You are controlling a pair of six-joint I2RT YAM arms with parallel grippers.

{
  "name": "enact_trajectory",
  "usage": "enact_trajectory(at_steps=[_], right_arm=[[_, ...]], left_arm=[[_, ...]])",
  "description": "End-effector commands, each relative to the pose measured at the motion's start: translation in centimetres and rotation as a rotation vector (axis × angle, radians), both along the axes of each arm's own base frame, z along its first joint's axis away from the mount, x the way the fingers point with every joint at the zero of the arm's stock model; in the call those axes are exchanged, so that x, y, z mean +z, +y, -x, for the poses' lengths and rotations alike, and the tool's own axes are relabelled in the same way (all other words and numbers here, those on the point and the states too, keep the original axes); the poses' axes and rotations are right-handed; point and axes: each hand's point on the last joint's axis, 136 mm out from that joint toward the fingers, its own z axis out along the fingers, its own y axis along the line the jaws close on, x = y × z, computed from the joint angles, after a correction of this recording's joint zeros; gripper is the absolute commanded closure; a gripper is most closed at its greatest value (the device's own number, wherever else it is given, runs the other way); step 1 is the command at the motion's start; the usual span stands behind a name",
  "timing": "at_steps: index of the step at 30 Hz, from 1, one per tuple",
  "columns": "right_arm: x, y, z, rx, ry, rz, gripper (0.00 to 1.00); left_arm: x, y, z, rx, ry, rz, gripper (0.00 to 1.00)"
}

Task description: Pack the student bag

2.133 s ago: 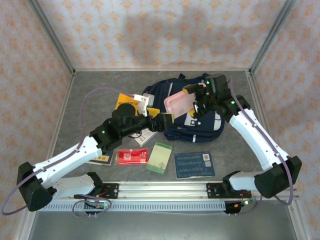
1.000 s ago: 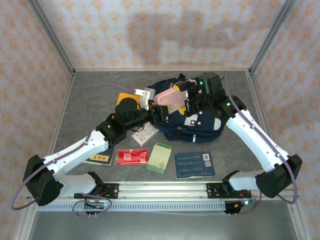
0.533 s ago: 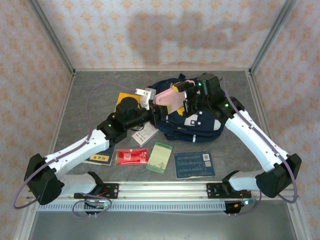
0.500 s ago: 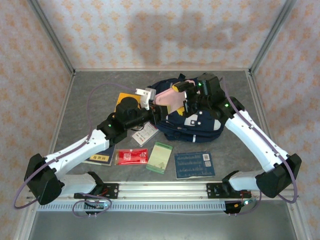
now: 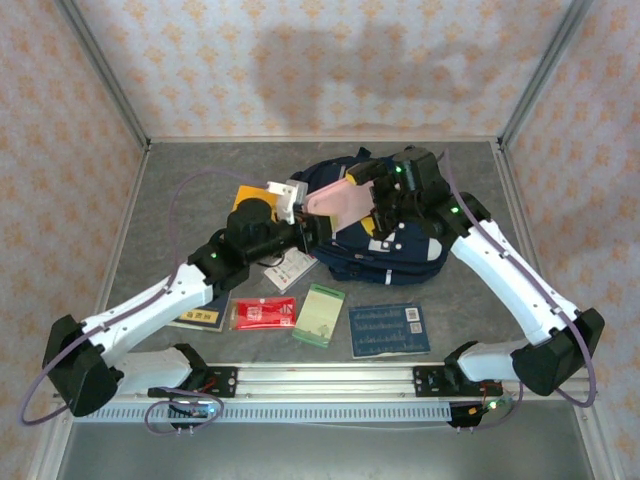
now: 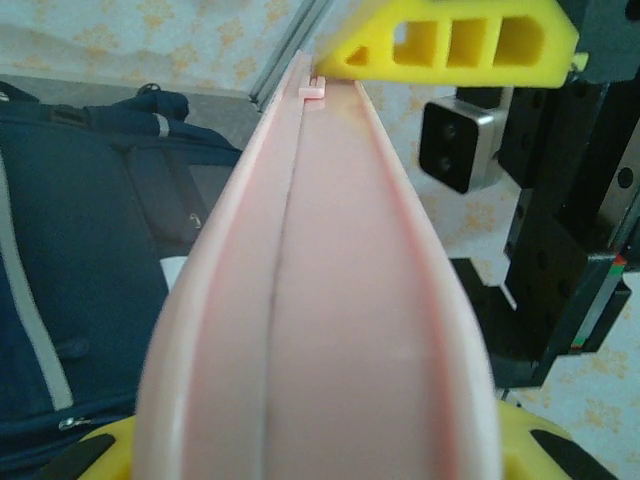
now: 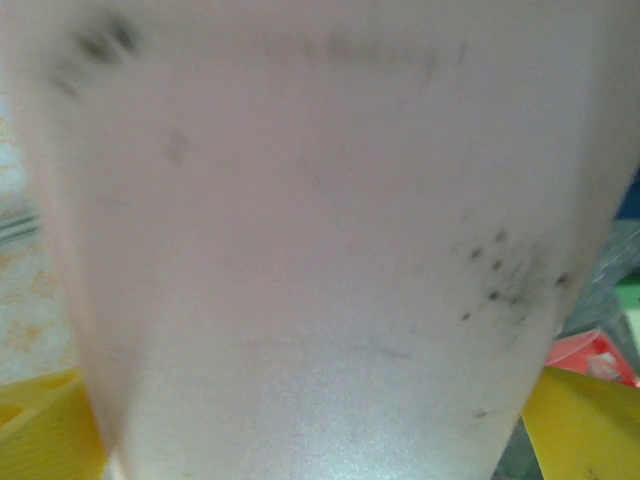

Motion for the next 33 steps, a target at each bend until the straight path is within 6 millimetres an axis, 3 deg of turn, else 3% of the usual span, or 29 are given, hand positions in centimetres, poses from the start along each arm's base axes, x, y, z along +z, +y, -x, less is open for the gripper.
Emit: enact_trajectory(at_steps=[1,8,12,17,26,33], right_arm=[[-0.3,-3.3,0.8,-0.015,-0.053,0.208,0.00],[-0.8,-5.9,-0.6,0.048,-0.146,0.471,0.01],[-2.2,-5.2,-3.0,0.170,-0.163,0.595,0.00],[-6.7,-2.8,-6.8,0.291,-0.037,0.711,0.05],[-12.7,3.0,-13.2,0.401,0.017,0.751,0.17],[-17.2,4.8,-15.3,0.432,0.086,0.777,0.33]], left_arm=[[2.5,3.6,-0.4,0.151,-0.036,0.064,0.85],[1.8,10.7,0.9,0.417,-0.011,-0.030,0.86],[1.9,15.8,2.3,0.601,0.003,-0.109,0.86],[3.4,20.7,4.6,0.756,-0.013,-0.146,0.86],[4.1,22.5,6.6,0.774,-0.006,-0.160,0.86],[4.4,22.5,6.7,0.763,-0.015,-0.169,0.86]])
